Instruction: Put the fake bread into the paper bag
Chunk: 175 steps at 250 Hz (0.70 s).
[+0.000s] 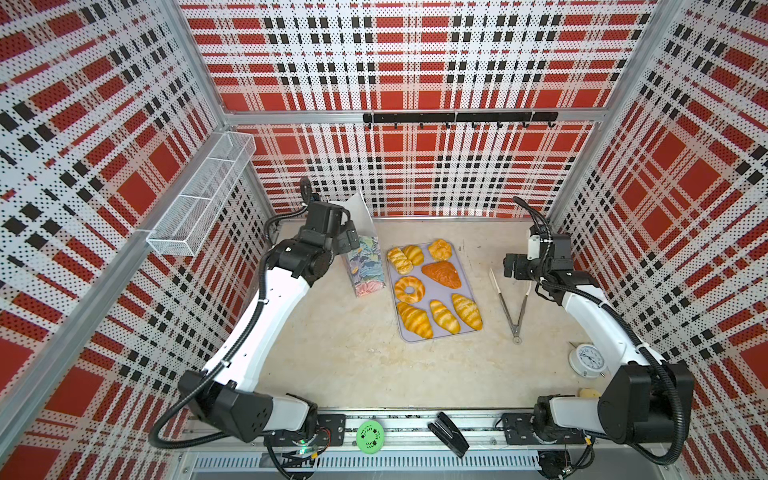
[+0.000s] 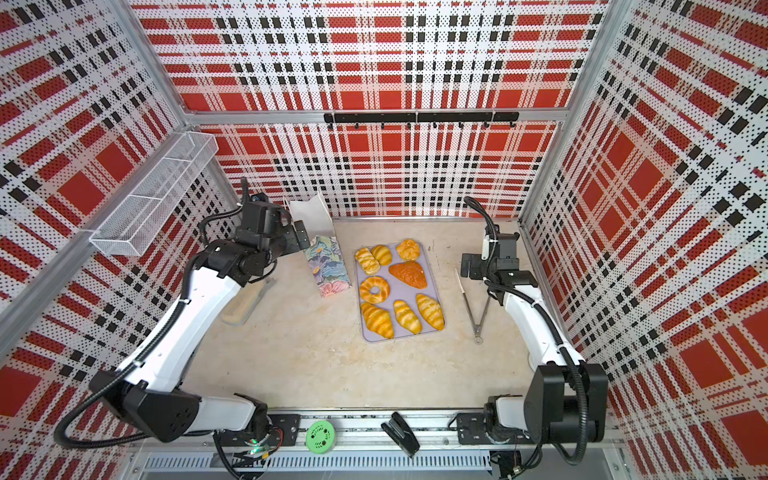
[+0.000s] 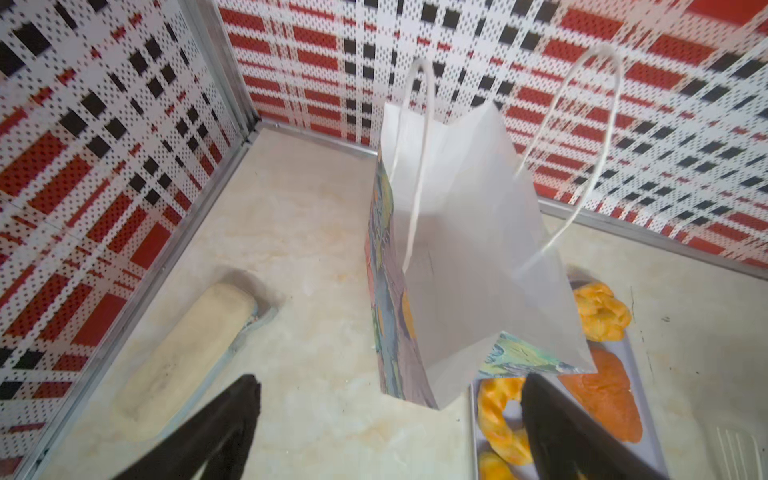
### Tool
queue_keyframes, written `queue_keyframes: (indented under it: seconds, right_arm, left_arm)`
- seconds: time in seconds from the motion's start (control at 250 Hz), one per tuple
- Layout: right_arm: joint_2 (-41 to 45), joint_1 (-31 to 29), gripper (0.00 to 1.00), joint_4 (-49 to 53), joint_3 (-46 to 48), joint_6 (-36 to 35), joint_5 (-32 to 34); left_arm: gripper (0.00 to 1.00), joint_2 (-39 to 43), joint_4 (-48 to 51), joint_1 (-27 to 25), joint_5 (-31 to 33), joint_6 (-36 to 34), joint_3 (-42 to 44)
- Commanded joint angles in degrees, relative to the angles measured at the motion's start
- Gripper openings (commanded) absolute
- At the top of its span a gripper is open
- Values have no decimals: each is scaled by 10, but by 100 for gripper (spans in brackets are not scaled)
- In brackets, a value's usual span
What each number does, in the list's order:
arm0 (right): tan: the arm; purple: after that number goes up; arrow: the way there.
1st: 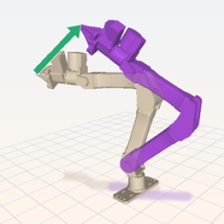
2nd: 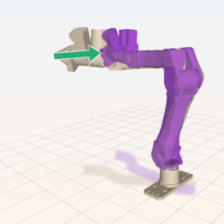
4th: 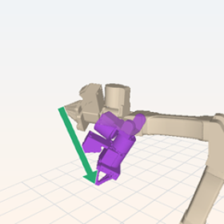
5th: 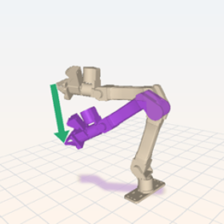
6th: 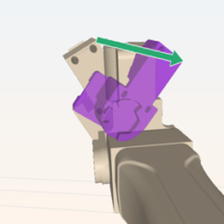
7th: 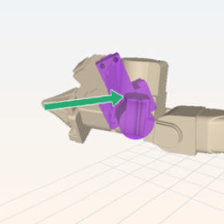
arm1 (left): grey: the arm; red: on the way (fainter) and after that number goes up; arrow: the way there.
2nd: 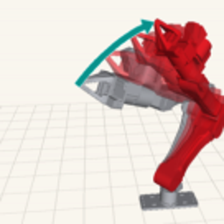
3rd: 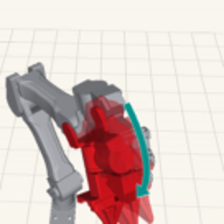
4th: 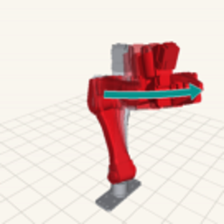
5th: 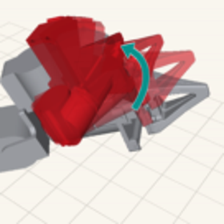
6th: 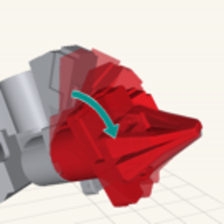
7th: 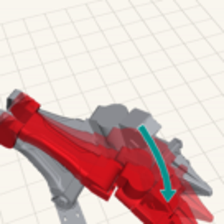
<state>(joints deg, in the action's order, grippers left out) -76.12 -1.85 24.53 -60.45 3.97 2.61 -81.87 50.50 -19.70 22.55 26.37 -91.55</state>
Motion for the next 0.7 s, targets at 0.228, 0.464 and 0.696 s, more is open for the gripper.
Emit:
queue_keyframes:
  seconds: [0.228,0.464,0.696]
  right_arm:
    - [-4,1,99,28,-7,-5,38]
    - [1,2,99,44,-1,-4,55]
    - [2,2,98,56,-1,-5,62]
  left_arm:
    - [76,-88,101,31,-47,61,-97]
    - [65,-117,104,59,-61,69,-122]
    - [55,-155,100,69,-80,66,-157]
